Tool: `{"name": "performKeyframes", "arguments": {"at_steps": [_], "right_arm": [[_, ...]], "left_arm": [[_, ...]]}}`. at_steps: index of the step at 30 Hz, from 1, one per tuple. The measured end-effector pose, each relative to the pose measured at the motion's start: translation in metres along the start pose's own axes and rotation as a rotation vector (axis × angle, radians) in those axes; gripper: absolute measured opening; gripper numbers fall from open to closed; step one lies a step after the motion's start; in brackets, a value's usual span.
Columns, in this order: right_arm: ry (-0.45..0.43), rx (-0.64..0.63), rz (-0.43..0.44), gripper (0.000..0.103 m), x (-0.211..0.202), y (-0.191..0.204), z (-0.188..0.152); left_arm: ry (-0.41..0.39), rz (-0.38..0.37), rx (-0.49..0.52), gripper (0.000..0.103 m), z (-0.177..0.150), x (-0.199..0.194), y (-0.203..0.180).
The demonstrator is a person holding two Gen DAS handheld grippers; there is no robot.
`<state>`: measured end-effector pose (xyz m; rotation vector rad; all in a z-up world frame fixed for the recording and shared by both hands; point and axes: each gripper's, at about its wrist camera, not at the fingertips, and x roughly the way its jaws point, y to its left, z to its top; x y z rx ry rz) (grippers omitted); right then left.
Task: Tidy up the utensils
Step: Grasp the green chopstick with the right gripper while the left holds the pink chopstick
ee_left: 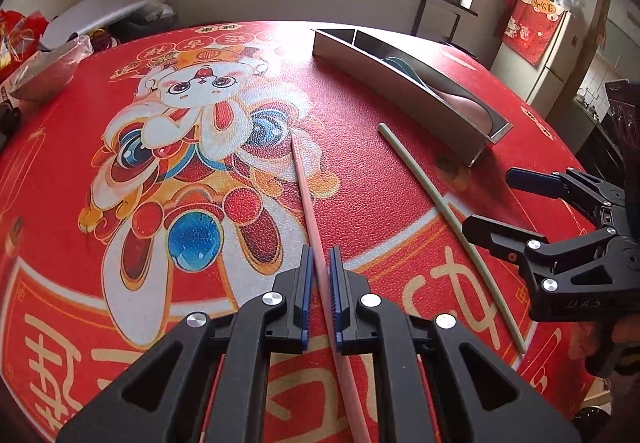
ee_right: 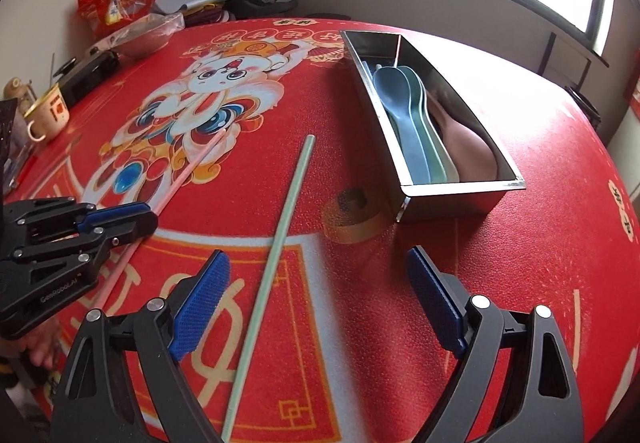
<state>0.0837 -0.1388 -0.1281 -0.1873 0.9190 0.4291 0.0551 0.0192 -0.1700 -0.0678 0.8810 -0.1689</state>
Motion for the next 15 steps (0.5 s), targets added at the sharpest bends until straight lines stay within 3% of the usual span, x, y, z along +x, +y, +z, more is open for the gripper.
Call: {"name": "performKeyframes", "arguments": {"at_steps": [5,7,12,15], "right_arm": [[0.034,-0.011,0.012,0.057,0.010,0.005,0.002],[0.050,-0.015,0.024,0.039,0.014,0.007,0.002],[0.049,-0.064,0.055,0.019,0.012,0.012,-0.001],[0.050,-0.072,0.053,0.012,0.008,0.005,-0.005]], "left_arm": [[0.000,-0.004,-0.005,0.009,0.000,0.000,0.001],[0.000,-0.003,-0.003,0.009,0.000,0.000,0.001],[0.000,-0.003,-0.002,0.009,0.000,0.000,0.001],[0.000,-0.002,-0.002,0.009,0.000,0.000,0.001]]}}
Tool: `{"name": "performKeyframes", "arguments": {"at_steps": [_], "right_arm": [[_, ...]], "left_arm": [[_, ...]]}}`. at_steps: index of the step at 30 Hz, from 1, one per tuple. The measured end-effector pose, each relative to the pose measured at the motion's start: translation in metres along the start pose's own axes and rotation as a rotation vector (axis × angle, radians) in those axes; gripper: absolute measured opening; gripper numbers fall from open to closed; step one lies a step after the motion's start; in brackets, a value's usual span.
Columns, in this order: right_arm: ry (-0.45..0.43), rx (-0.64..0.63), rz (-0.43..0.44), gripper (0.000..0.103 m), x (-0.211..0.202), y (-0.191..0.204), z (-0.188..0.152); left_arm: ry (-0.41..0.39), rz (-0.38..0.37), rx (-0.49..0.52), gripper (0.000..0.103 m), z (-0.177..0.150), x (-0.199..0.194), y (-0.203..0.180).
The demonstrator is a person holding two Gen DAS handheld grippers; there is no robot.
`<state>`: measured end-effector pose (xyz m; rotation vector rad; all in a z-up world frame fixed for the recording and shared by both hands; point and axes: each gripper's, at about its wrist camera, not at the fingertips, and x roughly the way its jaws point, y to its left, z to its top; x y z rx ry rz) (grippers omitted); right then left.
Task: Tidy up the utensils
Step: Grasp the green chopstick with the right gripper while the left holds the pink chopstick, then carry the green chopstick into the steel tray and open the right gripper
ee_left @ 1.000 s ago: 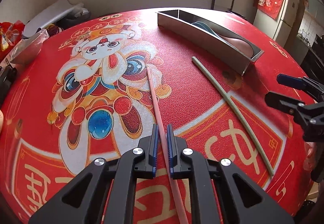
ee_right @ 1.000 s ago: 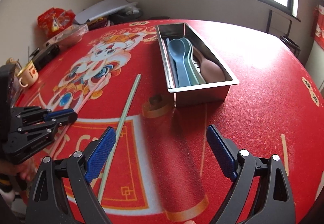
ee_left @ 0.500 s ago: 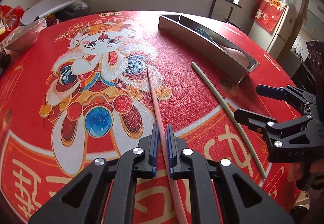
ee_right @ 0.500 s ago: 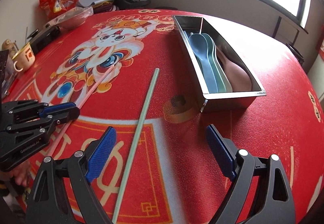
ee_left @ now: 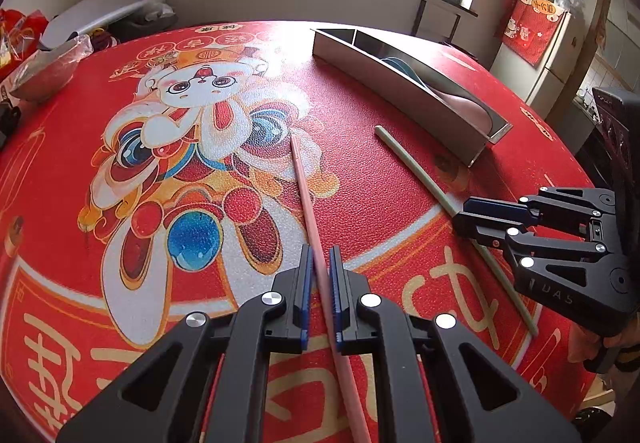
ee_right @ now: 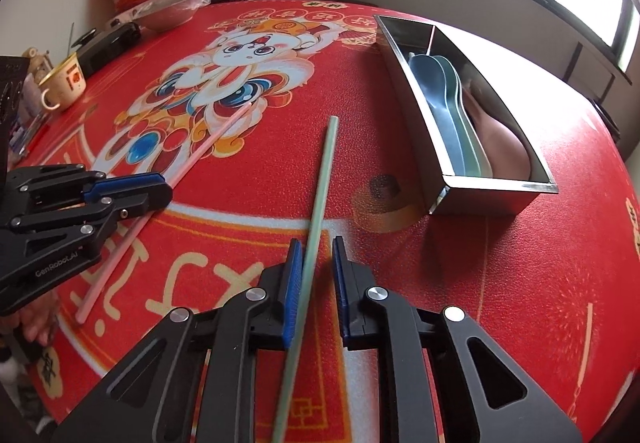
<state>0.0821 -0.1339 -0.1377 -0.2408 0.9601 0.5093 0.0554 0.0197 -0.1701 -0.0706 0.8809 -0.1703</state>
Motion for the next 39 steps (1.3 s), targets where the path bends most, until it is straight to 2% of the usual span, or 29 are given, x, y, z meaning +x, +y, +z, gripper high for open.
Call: {"name": "performKeyframes", "arguments": {"at_steps": [7,19,24,30,39], "right_arm": [[-0.005,0.028,0.023,0.009,-0.005,-0.024,-0.009],[-0.023,-0.039,-0.025,0.009,-0.001,-0.011,-0.003],[-0.050,-0.009,0.014,0.007,-0.003,-0.017,-0.007],[-0.076,-0.037,0.019,0.006,-0.008,-0.011,-0.011],[-0.130,0.019,0.057,0.006,-0.018,-0.023,-0.012]], "left_arm": [[0.000,0.002,0.007,0.009,0.000,0.000,-0.001],[-0.001,0.006,0.010,0.009,0.000,0.000,-0.002],[-0.001,0.014,0.018,0.009,0.000,0.000,-0.005],[-0.002,0.018,0.022,0.008,0.000,0.000,-0.006],[-0.075,0.025,-0.009,0.005,-0.002,-0.015,0.000]]}}
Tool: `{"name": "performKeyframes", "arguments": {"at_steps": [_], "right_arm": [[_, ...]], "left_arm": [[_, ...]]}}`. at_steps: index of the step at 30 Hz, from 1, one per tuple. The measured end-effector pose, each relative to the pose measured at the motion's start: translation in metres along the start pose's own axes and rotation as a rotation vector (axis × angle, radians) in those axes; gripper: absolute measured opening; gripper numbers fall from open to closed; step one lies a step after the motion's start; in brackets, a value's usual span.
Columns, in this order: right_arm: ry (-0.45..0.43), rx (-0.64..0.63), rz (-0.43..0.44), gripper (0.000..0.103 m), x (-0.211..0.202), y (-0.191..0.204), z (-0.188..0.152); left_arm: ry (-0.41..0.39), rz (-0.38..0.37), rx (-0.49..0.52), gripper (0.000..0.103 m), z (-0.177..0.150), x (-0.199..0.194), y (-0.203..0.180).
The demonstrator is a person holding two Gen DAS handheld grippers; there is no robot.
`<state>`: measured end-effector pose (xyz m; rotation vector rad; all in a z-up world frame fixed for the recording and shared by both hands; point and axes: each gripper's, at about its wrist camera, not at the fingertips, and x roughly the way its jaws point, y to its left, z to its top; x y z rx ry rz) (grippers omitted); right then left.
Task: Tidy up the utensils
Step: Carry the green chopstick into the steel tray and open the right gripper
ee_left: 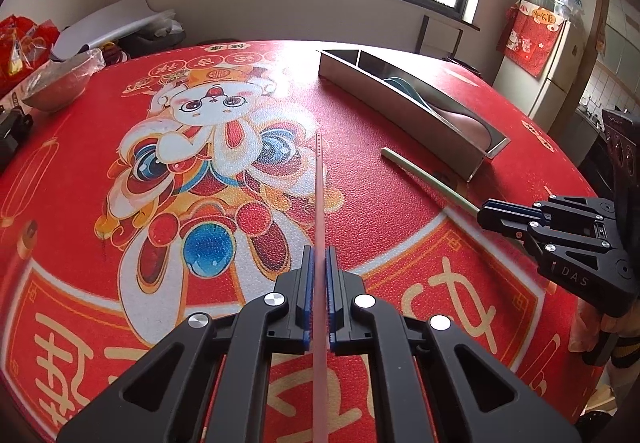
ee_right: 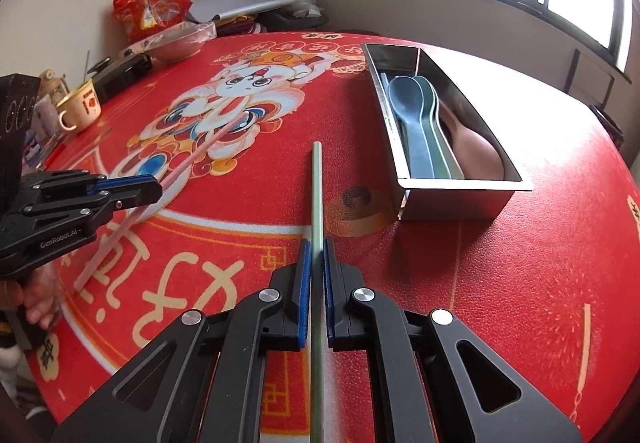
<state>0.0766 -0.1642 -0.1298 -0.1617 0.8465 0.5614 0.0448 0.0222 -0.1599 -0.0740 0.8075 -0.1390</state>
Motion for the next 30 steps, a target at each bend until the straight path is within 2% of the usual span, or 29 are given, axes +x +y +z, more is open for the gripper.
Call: {"name": "performKeyframes", "arguments": {"at_steps": [10,17,25,30], "right_arm": [[-0.047,0.006,0.014,0.006,-0.010,-0.002,-0.001],[-0.103,0.029,0.047,0.006,-0.027,-0.003,0.006],[-0.178,0.001,0.035,0.006,-0.051,-0.002,0.034],[-0.173,0.015,-0.020,0.006,-0.042,-0.025,0.074]], "left_arm": [[-0.048,0.010,-0.041,0.005,0.000,-0.010,0.009],[-0.047,0.007,-0.047,0.005,0.002,-0.009,0.011],[-0.047,0.003,-0.053,0.005,0.001,-0.009,0.012],[-0.042,0.001,-0.053,0.005,0.000,-0.008,0.012]]}}
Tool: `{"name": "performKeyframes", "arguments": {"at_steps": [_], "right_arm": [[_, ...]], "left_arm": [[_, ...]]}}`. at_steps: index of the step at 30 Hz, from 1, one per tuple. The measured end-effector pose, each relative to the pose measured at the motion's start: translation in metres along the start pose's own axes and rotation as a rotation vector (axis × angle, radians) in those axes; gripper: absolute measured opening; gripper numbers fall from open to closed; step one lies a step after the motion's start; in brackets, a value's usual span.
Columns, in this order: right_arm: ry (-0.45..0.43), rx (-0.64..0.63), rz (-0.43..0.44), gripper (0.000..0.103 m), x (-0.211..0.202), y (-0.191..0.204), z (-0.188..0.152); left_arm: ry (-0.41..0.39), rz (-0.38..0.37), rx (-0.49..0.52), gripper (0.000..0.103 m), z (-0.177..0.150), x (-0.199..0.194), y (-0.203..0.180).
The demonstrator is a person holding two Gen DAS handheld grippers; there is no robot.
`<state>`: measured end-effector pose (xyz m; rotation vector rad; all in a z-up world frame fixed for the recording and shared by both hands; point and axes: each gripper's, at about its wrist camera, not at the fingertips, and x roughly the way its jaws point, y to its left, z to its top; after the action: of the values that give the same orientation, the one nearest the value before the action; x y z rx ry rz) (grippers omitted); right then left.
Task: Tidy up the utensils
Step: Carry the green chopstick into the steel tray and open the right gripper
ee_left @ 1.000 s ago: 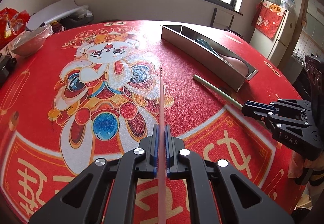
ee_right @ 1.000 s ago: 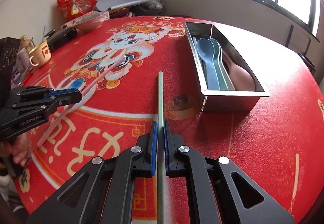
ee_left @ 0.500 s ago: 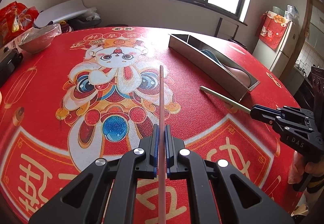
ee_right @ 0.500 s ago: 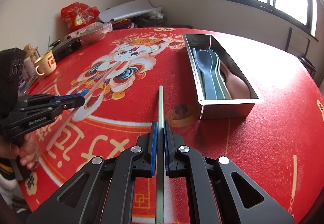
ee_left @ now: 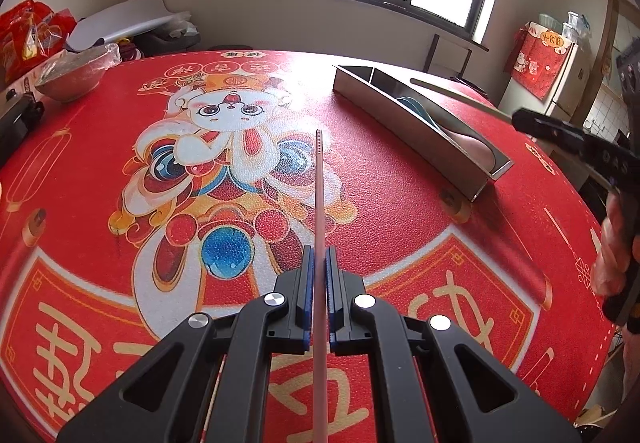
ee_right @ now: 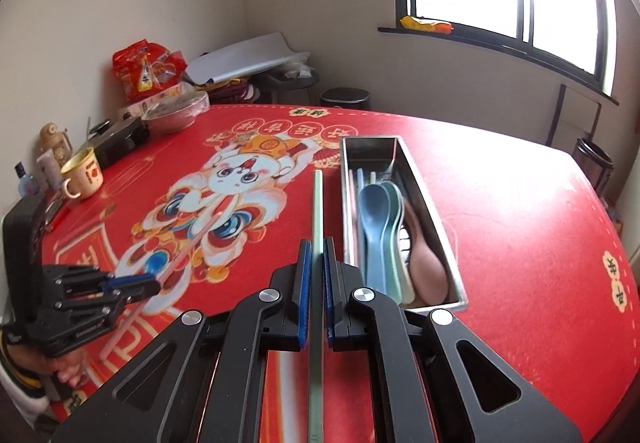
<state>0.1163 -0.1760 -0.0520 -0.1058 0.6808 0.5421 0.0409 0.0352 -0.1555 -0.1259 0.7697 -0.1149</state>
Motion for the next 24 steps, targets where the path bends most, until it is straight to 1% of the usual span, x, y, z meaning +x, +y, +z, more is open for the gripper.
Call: {"name": "performKeyframes", "arguments": {"at_steps": [4,7,11,13,15,18,22,24], "right_arm": [[0.055,0.019,-0.028,0.006,0.037,-0.017,0.029],[0.101,0.039,-0.035,0.006,0.067,-0.026,0.042],[0.144,0.158,-0.014,0.006,0.096,-0.044,0.050],[0.162,0.234,0.016,0.006,0.107,-0.054,0.050],[0.186,0.279,0.046,0.006,0.116,-0.058,0.048],[0.208,0.289,0.048,0.006,0.124,-0.058,0.044],[0.225,0.350,0.077,0.006,0.133,-0.064,0.037],[0.232,0.354,0.076,0.006,0.137,-0.064,0.037]], "left_arm": [[0.002,0.002,-0.001,0.005,0.001,0.001,0.001],[0.000,0.004,-0.007,0.005,0.000,0.000,0.002],[0.003,0.000,-0.016,0.005,0.000,0.001,0.004],[0.006,-0.003,-0.016,0.005,0.000,0.001,0.005],[0.010,-0.007,-0.016,0.005,0.000,0.002,0.005],[0.013,-0.011,-0.017,0.005,0.000,0.003,0.005],[0.019,-0.013,-0.016,0.005,0.000,0.004,0.005],[0.018,-0.013,-0.015,0.005,0.000,0.004,0.005]]}}
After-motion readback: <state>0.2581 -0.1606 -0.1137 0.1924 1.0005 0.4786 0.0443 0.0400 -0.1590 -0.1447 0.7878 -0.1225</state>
